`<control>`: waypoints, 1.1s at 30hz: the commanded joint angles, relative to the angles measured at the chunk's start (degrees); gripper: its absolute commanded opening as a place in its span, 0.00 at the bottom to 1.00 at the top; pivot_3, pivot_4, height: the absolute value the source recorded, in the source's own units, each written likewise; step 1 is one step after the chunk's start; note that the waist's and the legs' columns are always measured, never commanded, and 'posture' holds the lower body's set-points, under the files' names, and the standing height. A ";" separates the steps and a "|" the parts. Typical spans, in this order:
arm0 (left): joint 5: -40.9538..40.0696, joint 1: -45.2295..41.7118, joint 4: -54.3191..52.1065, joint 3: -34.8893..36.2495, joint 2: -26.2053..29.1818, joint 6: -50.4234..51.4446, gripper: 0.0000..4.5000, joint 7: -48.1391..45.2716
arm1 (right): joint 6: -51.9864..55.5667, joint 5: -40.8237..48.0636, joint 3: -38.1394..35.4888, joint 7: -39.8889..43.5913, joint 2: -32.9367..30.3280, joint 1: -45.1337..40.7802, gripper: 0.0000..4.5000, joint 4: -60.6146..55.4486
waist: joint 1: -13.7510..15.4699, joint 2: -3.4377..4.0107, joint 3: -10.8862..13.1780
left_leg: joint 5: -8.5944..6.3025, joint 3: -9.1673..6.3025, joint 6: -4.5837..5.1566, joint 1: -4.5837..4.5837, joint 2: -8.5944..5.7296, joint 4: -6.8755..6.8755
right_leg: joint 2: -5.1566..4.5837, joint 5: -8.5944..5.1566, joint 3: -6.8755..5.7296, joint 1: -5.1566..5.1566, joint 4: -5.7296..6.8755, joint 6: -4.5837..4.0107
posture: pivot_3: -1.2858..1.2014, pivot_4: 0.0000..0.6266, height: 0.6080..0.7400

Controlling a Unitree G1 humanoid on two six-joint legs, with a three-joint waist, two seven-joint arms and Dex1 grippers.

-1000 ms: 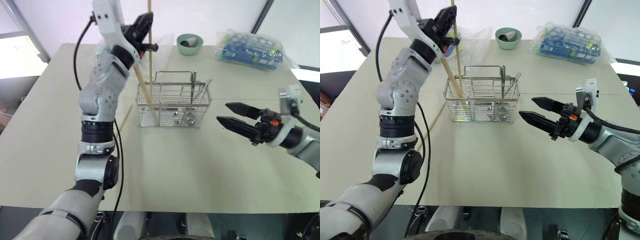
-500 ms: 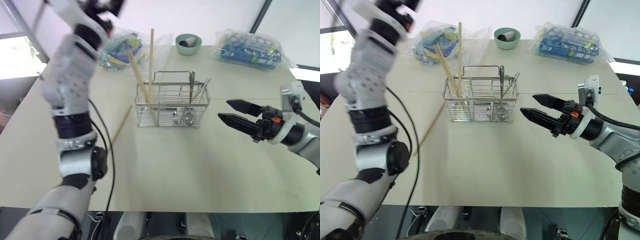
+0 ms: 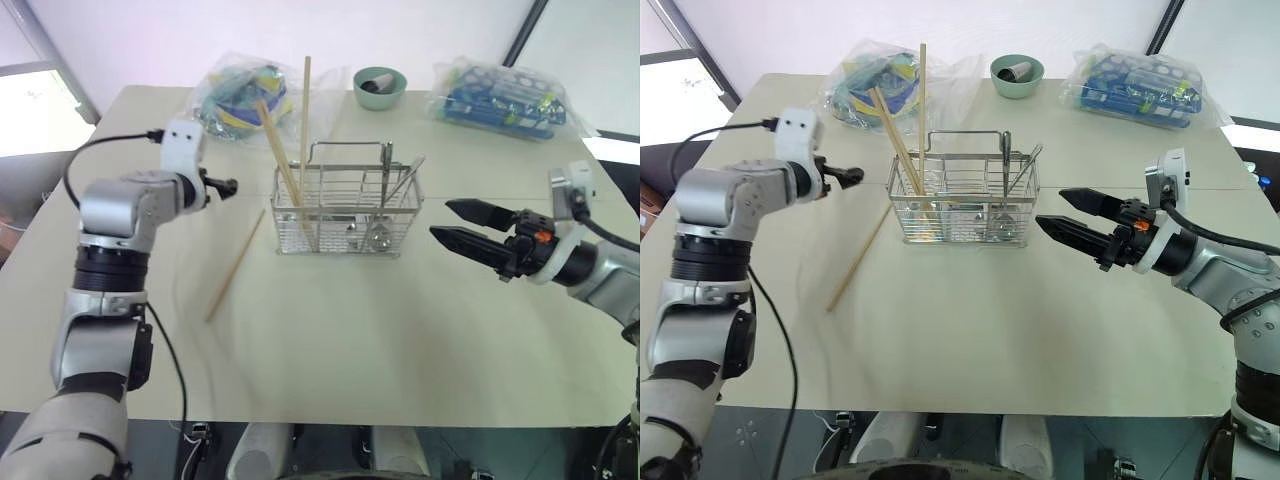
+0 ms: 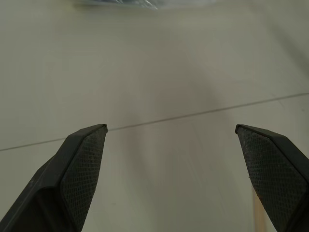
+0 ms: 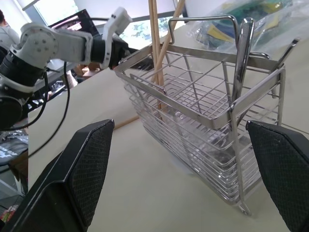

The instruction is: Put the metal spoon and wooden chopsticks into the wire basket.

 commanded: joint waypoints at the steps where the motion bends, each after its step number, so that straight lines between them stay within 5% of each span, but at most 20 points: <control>1: 0.62 1.29 -2.81 -2.00 -0.49 0.67 0.99 -3.07 | -0.83 0.30 -0.91 -0.05 -0.41 -0.68 1.00 -1.18 | -0.08 0.01 -0.01 | 0.00 0.01 0.00 0.01 0.00 0.00 | -0.01 0.00 0.00 0.01 0.00 0.00 | 0.52 0.24 0.68; 15: 4.99 2.88 4.29 -7.96 -2.81 0.75 0.99 -10.68 | -1.12 1.19 -2.59 -2.33 0.58 2.17 1.00 -3.38 | 0.09 0.16 -0.10 | -0.01 0.02 -0.01 0.11 -0.02 0.03 | -0.07 0.01 0.01 0.13 -0.03 -0.03 | 0.52 0.24 0.68; 18: 5.66 2.95 4.16 -7.53 -3.27 -0.62 0.80 -11.88 | -1.20 1.30 -2.69 -2.57 0.61 2.53 1.00 -3.68 | 0.12 0.20 -0.12 | -0.01 0.02 -0.02 0.13 -0.02 0.04 | -0.08 0.01 0.01 0.16 -0.04 -0.03 | 0.52 0.24 0.68; 25: 7.01 2.27 4.73 -3.42 -4.24 -2.04 0.02 -10.08 | -1.36 1.26 -2.52 -2.48 0.35 2.32 1.00 -3.67 | 0.14 0.20 -0.12 | -0.01 0.02 -0.01 0.11 -0.04 0.04 | -0.10 0.01 -0.01 0.16 -0.08 -0.03 | 0.52 0.24 0.68; 28: 8.48 1.30 6.71 0.48 -5.12 -7.11 0.01 -6.28 | -1.43 1.15 -2.14 -2.02 0.15 1.83 1.00 -3.51 | 0.10 0.18 -0.10 | -0.01 0.02 0.00 0.11 -0.03 0.04 | -0.09 0.02 -0.01 0.15 -0.07 -0.02 | 0.52 0.24 0.68; 33: 4.67 -5.72 13.14 16.93 -7.18 -27.69 0.01 3.97 | -0.76 1.92 -1.86 0.15 -1.36 1.18 1.00 -4.57 | 0.11 0.06 -0.03 | 0.00 0.01 -0.01 0.01 0.00 0.07 | -0.06 0.03 -0.04 0.07 -0.06 -0.03 | 0.52 0.24 0.68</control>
